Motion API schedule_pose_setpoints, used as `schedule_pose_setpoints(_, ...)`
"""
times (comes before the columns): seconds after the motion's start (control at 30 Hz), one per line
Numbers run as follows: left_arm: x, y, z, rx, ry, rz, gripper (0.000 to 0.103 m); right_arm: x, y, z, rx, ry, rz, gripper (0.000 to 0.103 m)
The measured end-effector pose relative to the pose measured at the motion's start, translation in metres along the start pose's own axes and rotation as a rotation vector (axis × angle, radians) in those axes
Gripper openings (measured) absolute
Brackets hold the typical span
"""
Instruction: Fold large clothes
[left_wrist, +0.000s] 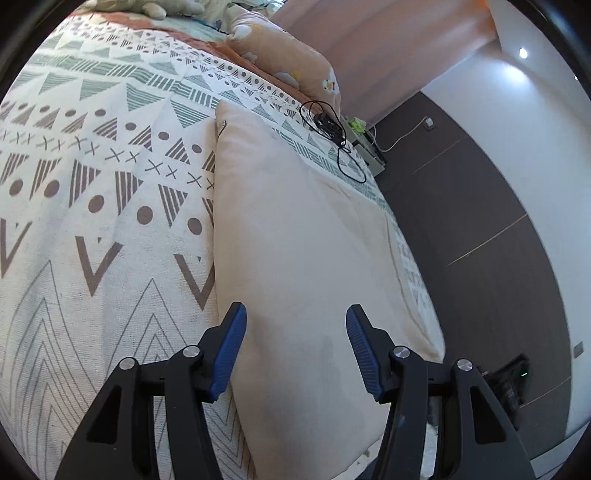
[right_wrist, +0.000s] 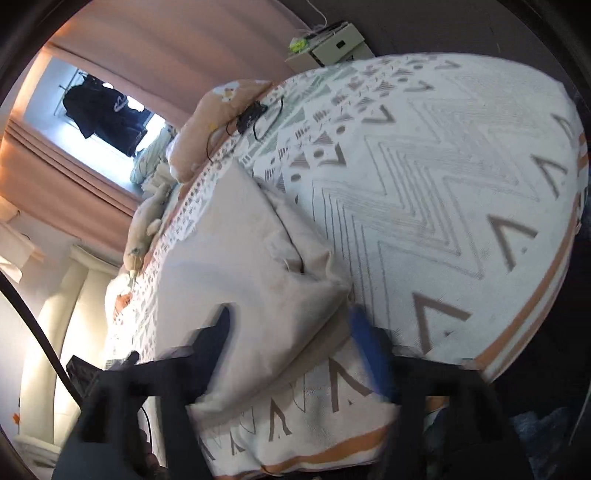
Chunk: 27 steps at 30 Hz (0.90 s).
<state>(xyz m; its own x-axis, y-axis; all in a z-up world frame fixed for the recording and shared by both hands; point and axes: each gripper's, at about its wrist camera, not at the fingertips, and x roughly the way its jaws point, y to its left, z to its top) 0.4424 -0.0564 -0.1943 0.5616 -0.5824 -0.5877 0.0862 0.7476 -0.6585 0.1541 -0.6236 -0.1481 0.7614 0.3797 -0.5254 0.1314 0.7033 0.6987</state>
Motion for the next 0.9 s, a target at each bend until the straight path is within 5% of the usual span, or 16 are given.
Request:
schedule_pose_setpoints(0.37, -0.001, -0.01, 0.012, 0.035, -0.01, 0.093, 0.069, -0.004, 0.0, 0.042, -0.12, 0.027, 0.042, 0.086)
schedule_pose_setpoints(0.9, 0.046, 0.008, 0.08, -0.097, 0.022, 0.172, 0.069, 0.164, 0.061, 0.144, -0.307, 0.361, 0.071, 0.086)
